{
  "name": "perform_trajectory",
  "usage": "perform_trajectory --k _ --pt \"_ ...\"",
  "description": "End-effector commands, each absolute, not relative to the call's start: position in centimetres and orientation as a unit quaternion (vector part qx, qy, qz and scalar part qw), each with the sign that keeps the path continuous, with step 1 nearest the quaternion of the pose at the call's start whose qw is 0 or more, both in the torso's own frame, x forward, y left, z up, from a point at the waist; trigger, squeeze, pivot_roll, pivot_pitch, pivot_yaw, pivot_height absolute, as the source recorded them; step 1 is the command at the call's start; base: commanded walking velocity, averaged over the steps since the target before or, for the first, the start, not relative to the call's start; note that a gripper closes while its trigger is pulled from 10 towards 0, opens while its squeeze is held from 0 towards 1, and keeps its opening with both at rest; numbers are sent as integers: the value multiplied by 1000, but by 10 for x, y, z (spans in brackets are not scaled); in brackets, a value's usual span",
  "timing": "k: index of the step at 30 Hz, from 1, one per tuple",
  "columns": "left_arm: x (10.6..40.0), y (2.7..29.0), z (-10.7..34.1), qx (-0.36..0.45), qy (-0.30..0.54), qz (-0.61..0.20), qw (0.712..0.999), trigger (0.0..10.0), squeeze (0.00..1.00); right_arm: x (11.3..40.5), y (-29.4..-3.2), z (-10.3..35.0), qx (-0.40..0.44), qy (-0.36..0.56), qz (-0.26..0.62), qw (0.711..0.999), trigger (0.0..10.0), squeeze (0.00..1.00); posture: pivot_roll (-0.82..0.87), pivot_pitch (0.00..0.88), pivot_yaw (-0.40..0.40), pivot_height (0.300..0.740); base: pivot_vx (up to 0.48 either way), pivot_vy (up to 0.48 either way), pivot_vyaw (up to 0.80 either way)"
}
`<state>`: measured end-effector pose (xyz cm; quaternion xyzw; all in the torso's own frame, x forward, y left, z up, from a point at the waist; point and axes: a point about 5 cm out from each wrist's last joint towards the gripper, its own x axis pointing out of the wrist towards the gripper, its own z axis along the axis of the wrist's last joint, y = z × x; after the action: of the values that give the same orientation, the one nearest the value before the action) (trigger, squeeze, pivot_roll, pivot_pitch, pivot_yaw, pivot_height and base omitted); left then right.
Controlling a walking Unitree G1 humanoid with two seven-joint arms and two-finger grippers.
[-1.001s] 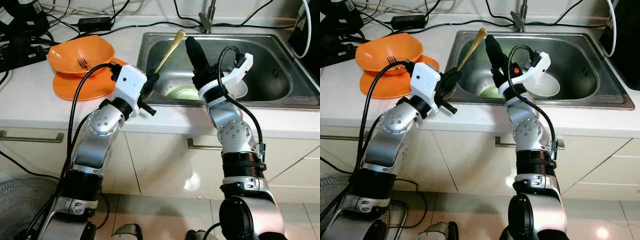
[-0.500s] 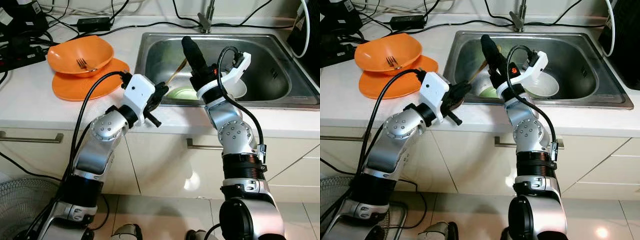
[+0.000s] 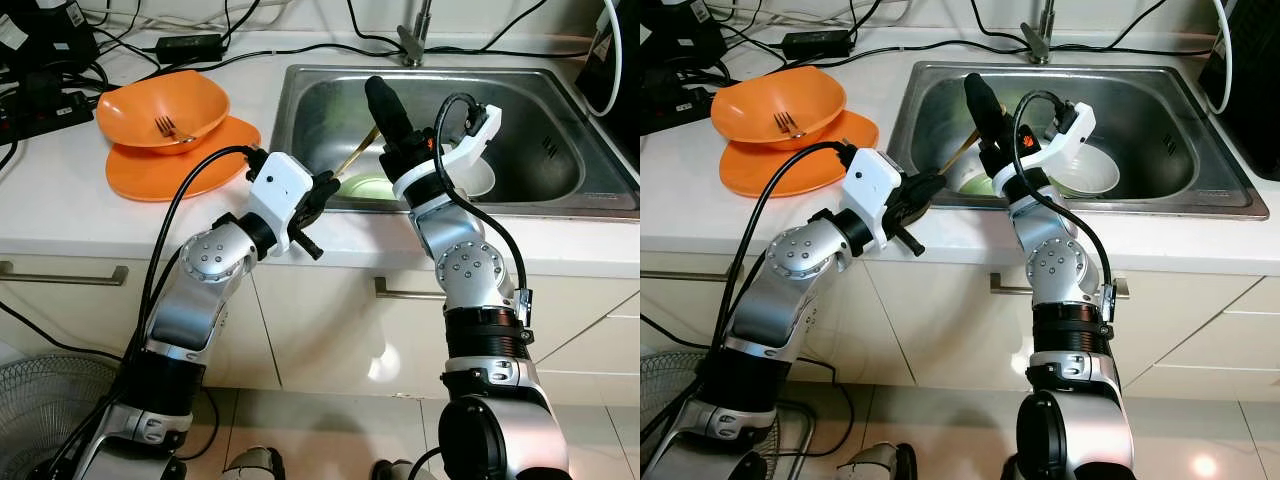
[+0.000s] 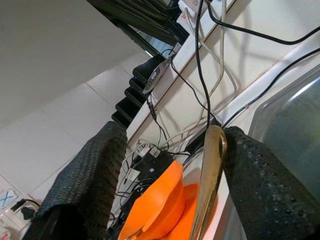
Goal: Kitchen organization
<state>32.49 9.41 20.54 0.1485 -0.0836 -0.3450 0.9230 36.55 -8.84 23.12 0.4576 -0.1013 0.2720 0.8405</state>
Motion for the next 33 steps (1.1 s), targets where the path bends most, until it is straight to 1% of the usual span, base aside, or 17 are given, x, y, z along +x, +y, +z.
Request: perform_trajectory --k 1,28,33 --pt "322 93 206 149 -85 -352 920 10000 0 363 -83 230 465 -97 281 834 0 0 28 79 21 732 0 0 0" --pt "325 96 208 138 -89 -333 928 10000 0 362 -83 228 467 -98 288 830 0 0 30 79 19 732 0 0 0" --pt "328 101 207 150 -89 -318 932 10000 0 363 -83 228 465 -98 289 831 0 0 30 78 19 732 0 0 0"
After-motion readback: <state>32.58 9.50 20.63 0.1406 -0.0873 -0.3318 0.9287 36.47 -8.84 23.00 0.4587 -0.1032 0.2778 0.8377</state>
